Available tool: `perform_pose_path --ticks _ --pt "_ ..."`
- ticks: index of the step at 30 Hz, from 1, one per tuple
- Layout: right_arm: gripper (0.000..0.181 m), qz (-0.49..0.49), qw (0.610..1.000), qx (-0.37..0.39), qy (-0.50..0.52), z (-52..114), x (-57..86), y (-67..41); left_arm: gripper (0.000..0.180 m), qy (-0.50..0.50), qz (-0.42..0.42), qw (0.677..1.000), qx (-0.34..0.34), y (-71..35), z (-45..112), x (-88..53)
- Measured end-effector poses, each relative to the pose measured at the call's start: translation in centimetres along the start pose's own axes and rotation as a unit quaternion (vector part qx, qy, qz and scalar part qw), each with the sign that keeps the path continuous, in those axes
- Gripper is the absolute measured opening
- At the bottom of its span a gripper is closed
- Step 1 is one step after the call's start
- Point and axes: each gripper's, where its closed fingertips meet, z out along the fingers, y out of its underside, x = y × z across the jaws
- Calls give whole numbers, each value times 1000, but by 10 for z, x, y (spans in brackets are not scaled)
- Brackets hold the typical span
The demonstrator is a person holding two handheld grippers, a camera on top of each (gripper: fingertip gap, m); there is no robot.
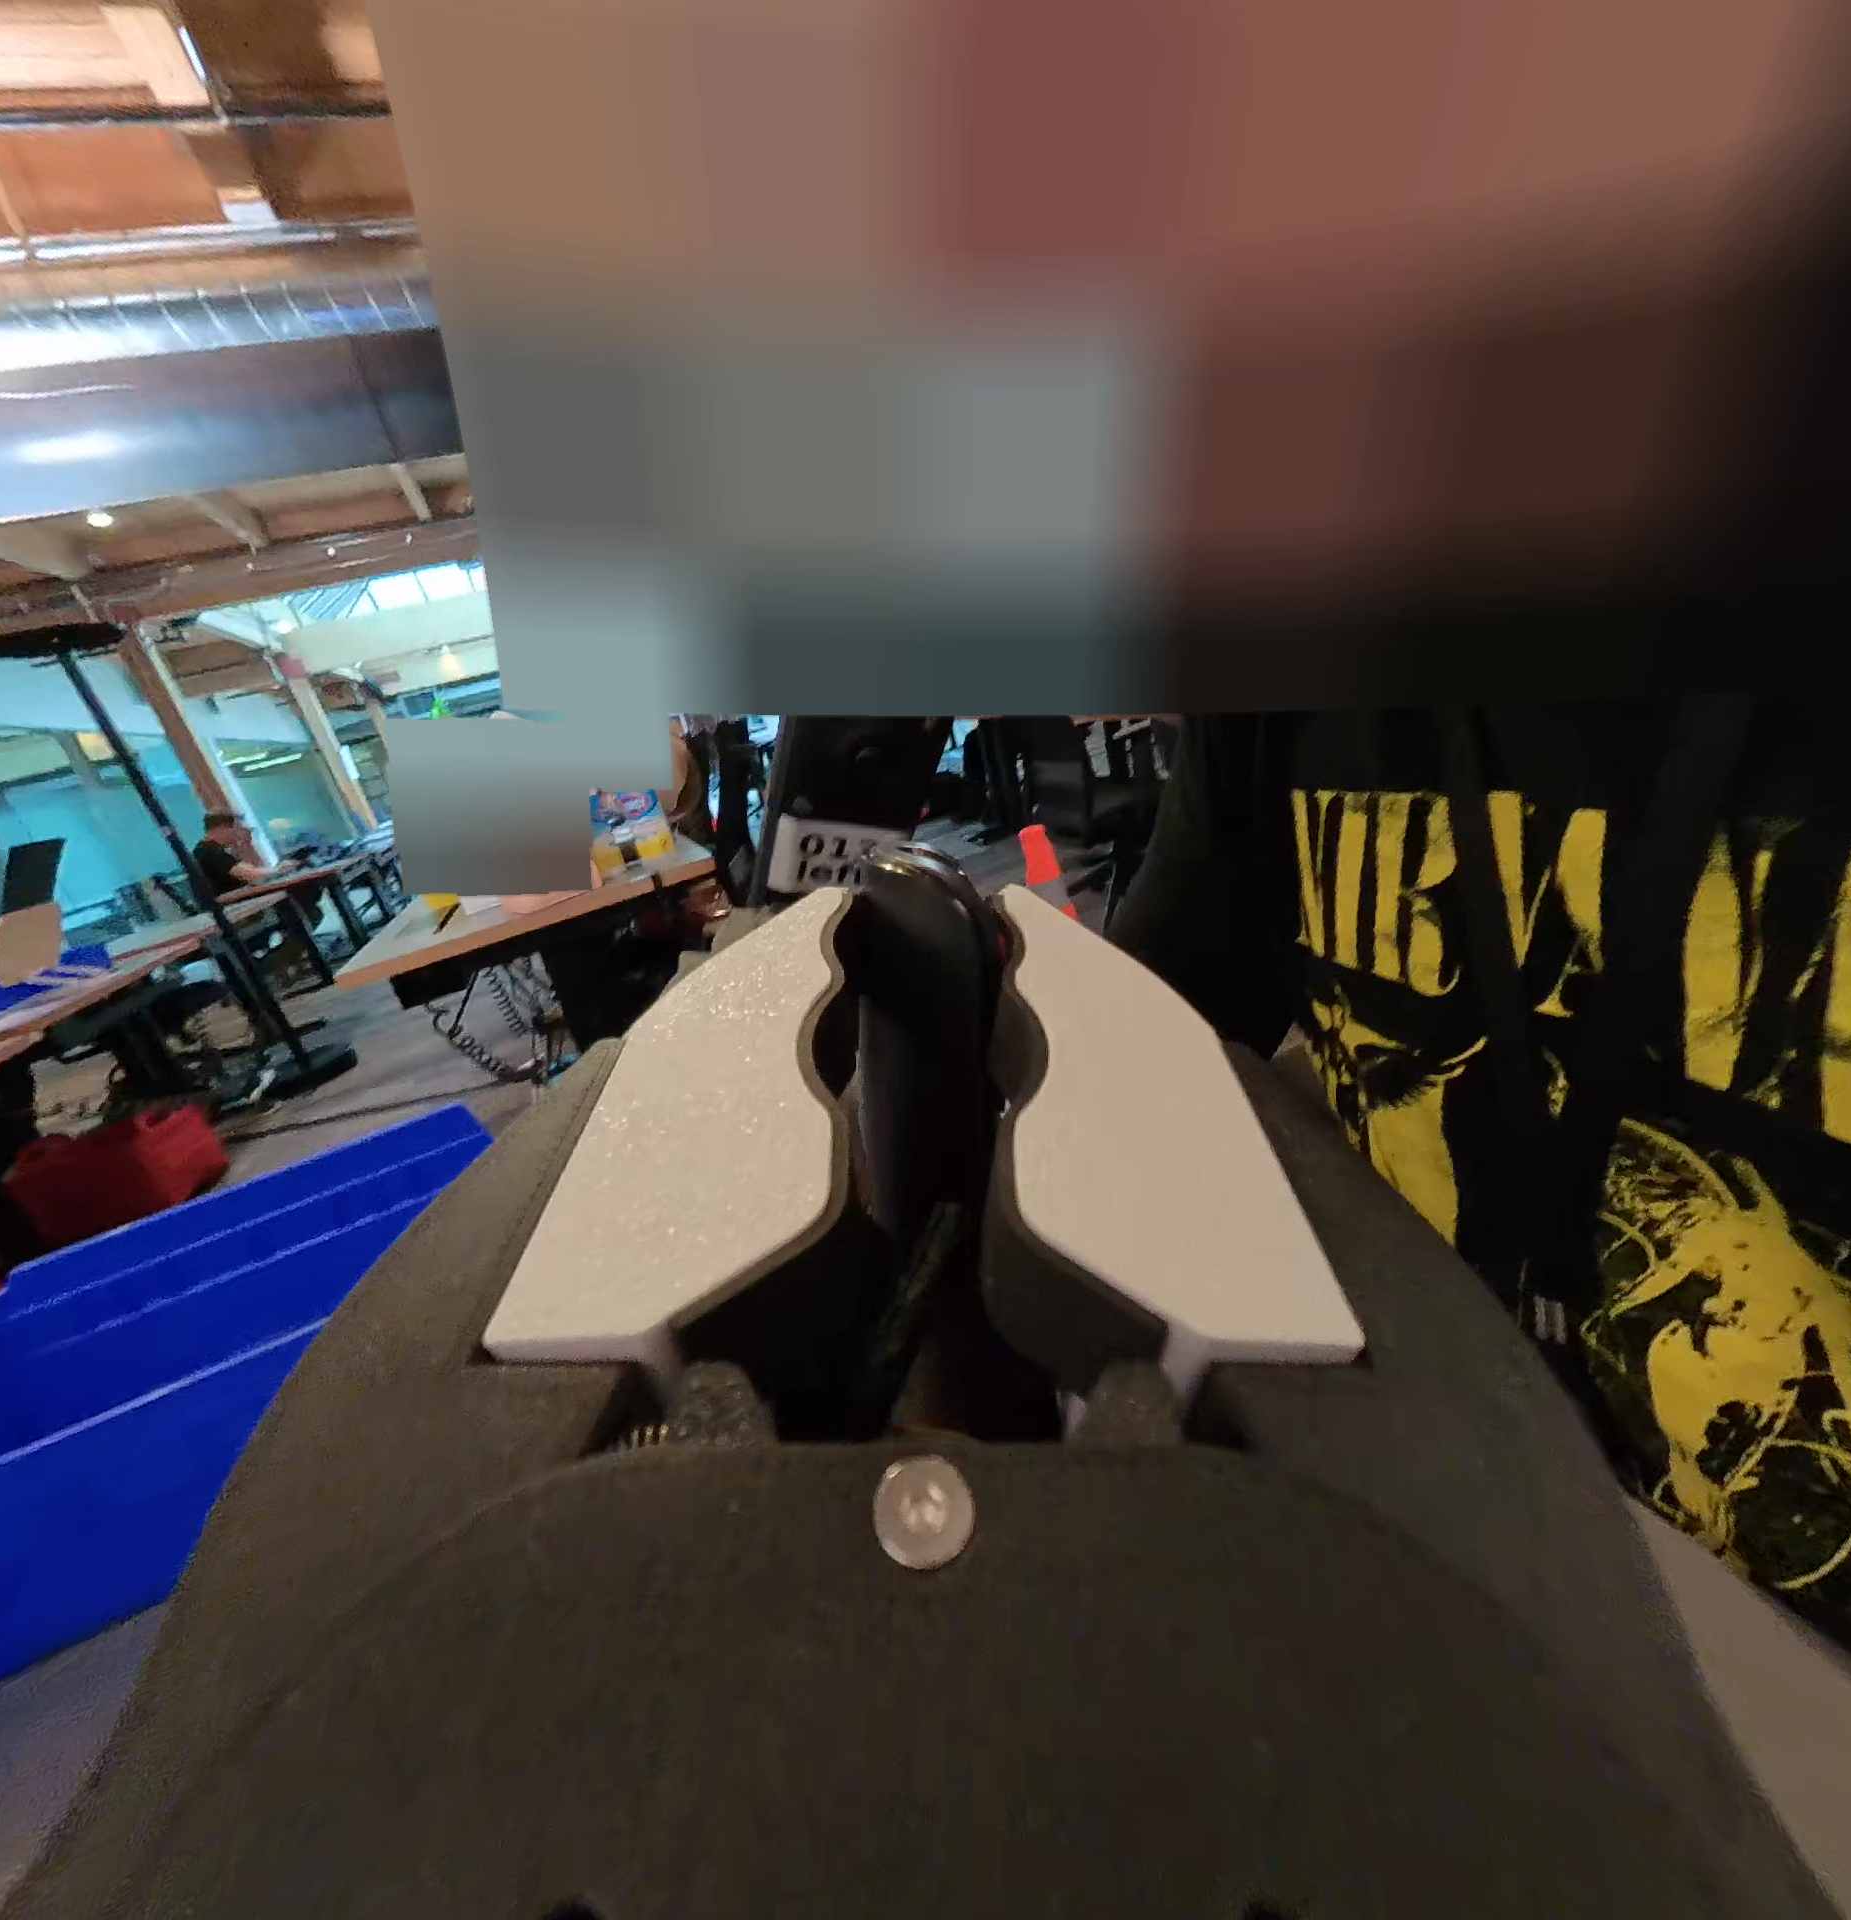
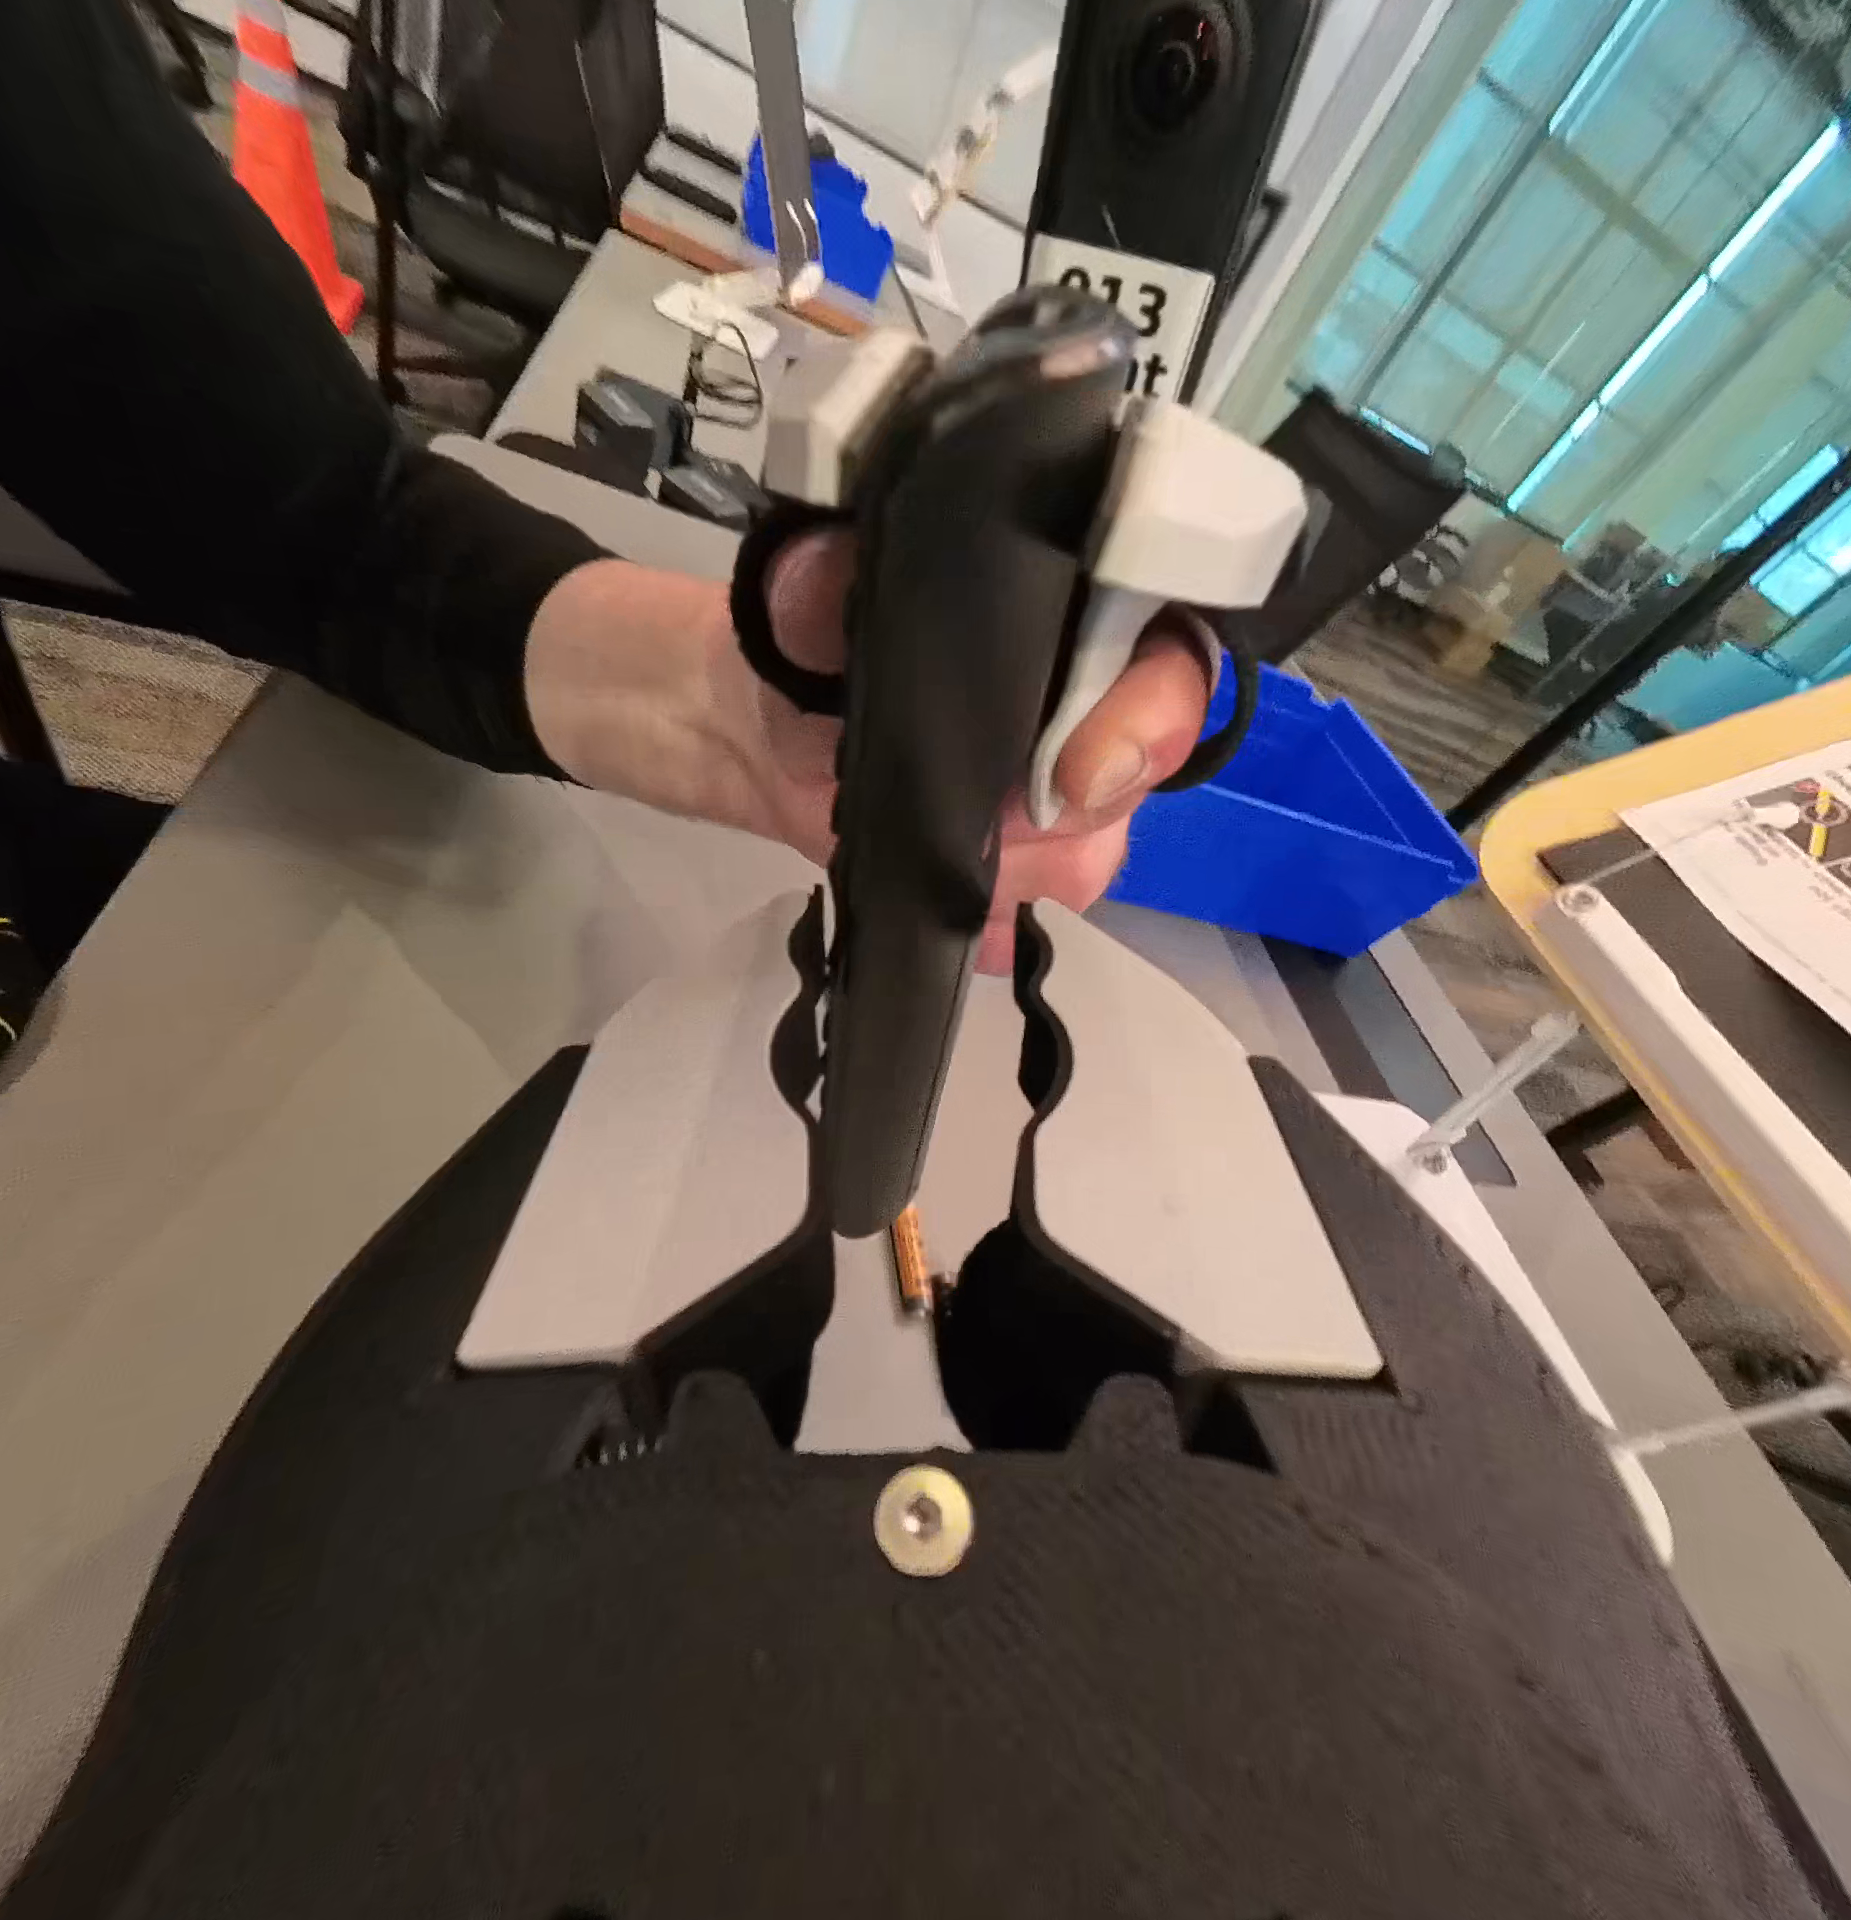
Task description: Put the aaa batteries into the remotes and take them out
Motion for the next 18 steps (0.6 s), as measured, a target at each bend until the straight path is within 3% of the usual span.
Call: perform_pose_path --ticks 11,18 --pt "28 -77 993 90 11 -12 -13 -34 23 39 12 999 21 -15 5 17" --pt "26 -148 988 10 37 -11 -14 -24 22 31 20 999 -12 -4 12 18"
